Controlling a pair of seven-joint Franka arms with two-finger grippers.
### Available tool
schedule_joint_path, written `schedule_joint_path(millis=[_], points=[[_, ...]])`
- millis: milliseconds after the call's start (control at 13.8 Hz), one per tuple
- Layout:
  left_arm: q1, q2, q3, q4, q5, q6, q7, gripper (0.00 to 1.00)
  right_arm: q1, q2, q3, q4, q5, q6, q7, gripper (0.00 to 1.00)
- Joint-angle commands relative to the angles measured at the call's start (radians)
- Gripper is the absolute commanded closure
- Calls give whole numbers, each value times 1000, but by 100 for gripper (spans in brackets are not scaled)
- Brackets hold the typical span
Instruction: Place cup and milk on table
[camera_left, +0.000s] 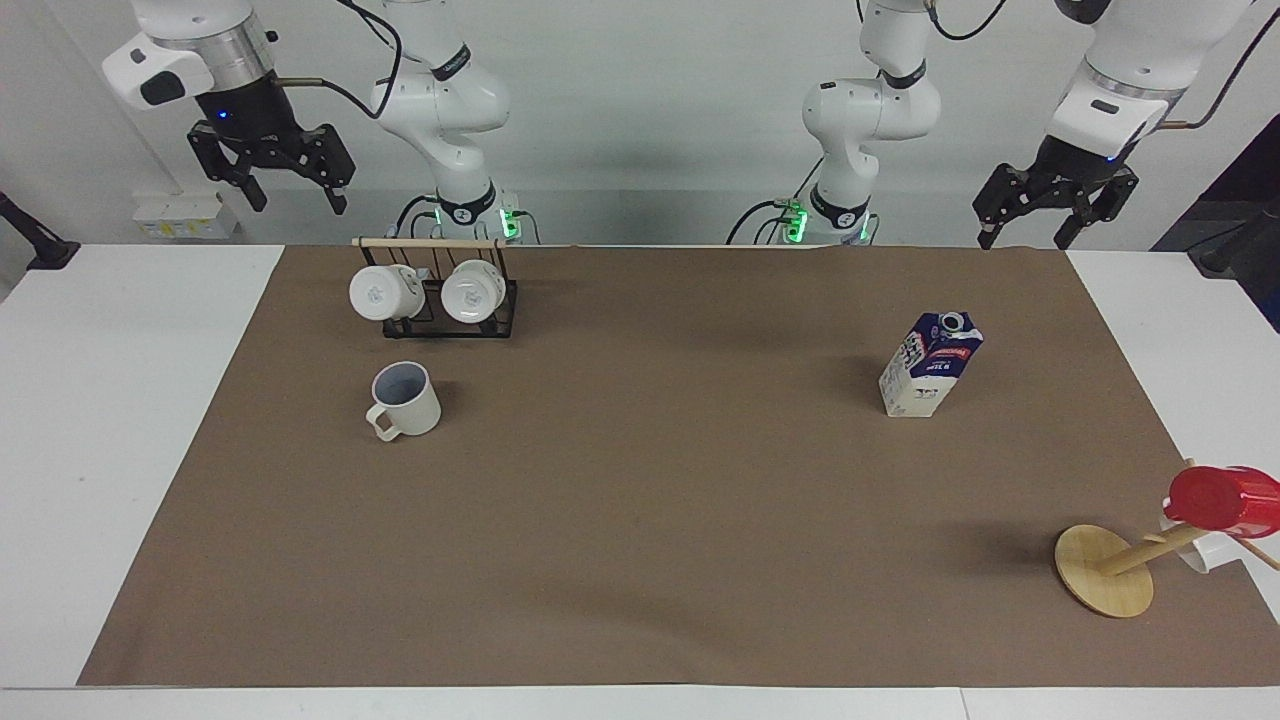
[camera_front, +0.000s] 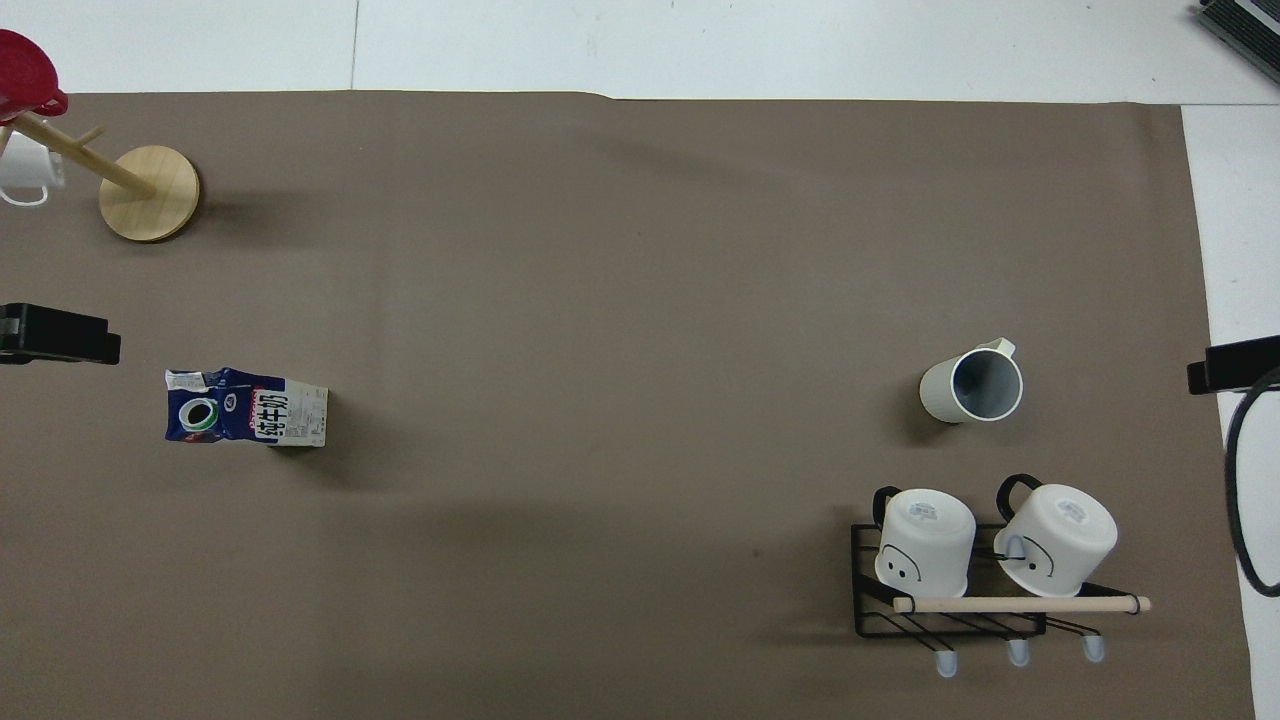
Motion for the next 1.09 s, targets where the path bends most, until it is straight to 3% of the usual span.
schedule_joint_path(millis=[0,1016], points=[[-1,3,3,19,6,-21,5,0,-5,-13,3,-17,9,2,27,0],[-1,3,3,17,6,-23,5,0,-5,-11,11,-9,10,-2,17,0]])
